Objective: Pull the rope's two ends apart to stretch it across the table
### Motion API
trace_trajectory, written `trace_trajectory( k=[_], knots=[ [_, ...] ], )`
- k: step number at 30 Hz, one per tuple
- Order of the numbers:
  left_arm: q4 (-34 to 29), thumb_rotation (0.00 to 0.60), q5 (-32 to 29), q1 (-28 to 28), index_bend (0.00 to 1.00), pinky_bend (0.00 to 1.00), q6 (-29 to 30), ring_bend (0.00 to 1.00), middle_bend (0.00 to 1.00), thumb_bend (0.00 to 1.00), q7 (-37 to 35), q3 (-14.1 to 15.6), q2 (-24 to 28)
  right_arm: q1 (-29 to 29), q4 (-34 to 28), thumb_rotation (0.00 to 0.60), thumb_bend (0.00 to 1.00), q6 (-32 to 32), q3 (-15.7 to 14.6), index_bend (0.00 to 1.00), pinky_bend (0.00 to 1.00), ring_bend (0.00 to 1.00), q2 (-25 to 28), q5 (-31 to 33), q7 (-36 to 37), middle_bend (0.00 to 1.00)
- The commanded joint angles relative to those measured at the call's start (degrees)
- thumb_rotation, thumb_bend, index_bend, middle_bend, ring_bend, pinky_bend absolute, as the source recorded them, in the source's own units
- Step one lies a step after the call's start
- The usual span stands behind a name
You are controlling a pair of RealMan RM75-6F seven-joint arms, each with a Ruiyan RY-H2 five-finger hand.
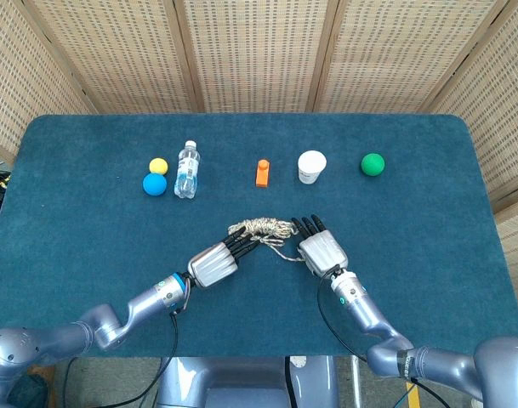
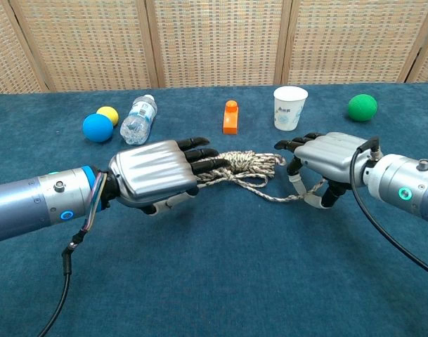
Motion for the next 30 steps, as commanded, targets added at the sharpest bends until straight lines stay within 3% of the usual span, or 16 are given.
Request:
trace_trajectory(
  k=[1, 16, 30],
  knots=[
    [-0.12, 0.6, -0.28, 0.62, 0.69, 0.0, 0.85, 0.0, 0.0, 0.59, -0.81, 0.04, 1.15, -0.12, -0.23, 0.6, 0.53, 0.28, -0.01, 0.68, 0.0, 0.0, 0.29, 0.01, -0.28, 0.0],
    [3.23, 0.6, -3.38, 6.29, 0.7, 0.0, 7.49, 0.0, 0.0, 0.6, -12.3, -0.36, 8.03, -1.39, -0.47, 0.6, 0.53, 3.79, 0.08, 0.68, 0.0, 0.0, 3.26, -1.01, -2.58, 0.0],
    [15.01, 0.6, -5.99, 11.09, 0.7, 0.0, 10.37, 0.0, 0.0, 0.6, -25.03, -0.4, 10.97, -2.5, 2.07, 0.6, 0.53, 5.56, 1.83, 0.68, 0.0, 0.0, 8.49, 1.45, -5.66, 0.0]
  ],
)
